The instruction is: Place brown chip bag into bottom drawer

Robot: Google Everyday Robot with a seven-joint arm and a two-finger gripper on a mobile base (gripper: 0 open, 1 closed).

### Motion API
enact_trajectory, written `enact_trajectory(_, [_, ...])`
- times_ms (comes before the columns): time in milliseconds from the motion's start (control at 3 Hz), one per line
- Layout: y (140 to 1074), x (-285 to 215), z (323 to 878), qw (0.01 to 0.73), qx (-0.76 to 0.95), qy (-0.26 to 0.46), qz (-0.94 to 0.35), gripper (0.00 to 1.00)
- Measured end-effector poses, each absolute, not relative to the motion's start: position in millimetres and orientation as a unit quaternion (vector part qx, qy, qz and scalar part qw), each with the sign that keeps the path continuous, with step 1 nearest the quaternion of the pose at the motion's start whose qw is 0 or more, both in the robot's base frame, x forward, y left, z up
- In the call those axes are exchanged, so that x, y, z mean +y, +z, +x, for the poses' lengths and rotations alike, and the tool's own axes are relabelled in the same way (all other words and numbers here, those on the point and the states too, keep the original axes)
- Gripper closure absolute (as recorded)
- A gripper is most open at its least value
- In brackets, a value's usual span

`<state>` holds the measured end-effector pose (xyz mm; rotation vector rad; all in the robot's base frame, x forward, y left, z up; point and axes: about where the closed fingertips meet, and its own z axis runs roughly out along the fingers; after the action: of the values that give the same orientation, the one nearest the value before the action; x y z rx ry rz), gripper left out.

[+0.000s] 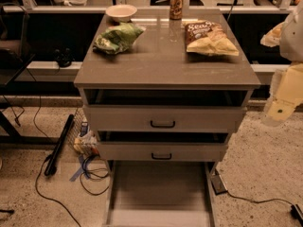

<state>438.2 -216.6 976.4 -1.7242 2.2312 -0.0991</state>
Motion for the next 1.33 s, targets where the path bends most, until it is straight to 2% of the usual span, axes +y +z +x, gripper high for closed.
enact_trajectory(667, [979, -220, 454, 0.186, 0.786, -0.041, -0.588, 0.00])
enact_trajectory(1333, [971, -278, 581, 0.338, 0.837, 0.017, -0.431, 0.00])
